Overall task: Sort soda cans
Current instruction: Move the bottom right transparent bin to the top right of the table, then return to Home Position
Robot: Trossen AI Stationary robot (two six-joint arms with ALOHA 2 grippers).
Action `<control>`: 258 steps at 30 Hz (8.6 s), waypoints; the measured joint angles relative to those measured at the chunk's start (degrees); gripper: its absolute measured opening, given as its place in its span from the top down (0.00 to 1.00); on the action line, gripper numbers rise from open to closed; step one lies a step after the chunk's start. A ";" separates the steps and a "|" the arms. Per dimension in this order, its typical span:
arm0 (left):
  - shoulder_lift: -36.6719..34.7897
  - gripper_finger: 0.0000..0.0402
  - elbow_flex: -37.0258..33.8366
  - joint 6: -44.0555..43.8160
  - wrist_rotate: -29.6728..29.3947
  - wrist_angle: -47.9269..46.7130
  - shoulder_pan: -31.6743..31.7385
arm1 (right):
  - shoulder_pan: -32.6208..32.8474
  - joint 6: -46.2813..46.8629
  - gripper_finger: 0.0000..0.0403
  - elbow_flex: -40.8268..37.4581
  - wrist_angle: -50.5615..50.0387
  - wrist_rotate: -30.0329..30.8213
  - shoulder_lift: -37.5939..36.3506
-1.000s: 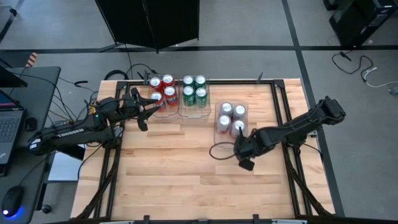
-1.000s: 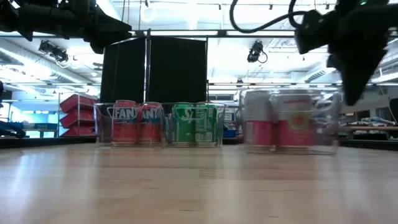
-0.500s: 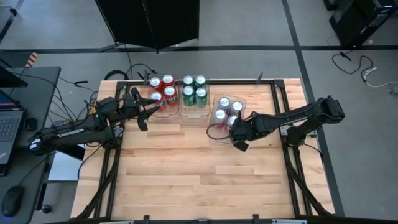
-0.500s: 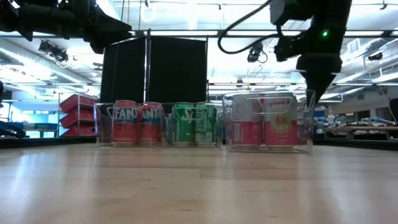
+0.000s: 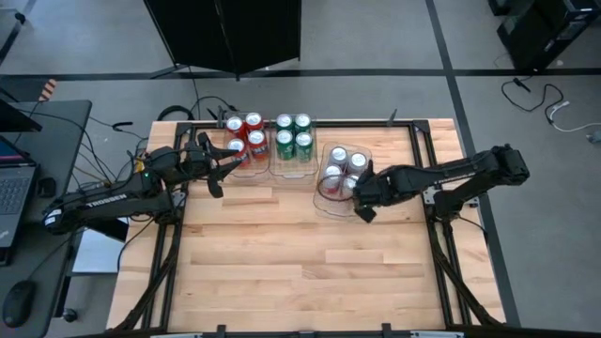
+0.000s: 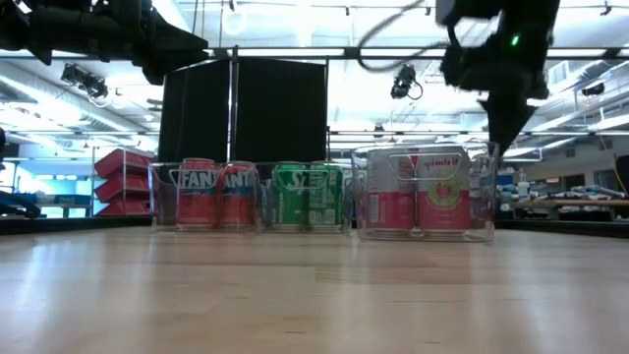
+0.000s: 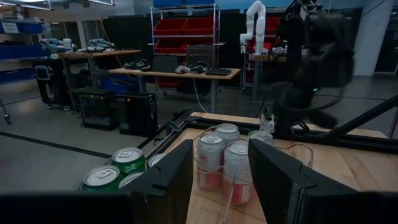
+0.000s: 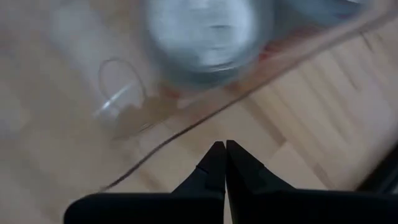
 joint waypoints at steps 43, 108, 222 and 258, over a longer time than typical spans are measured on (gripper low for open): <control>0.02 0.61 0.00 -1.38 0.00 0.06 -0.01 | 8.70 -20.53 1.00 -6.76 36.56 -8.40 0.74; 0.17 0.61 -3.31 0.99 0.63 -0.85 0.04 | -14.78 -56.45 1.00 -22.89 93.61 -20.60 9.53; -28.02 0.99 -20.39 1.60 9.66 -3.87 -7.34 | -15.83 -53.00 1.00 -58.48 73.72 -19.71 -66.97; -28.02 0.98 -20.44 3.22 1.92 1.79 -13.86 | -16.53 -54.21 1.00 -58.46 72.12 -18.53 -71.31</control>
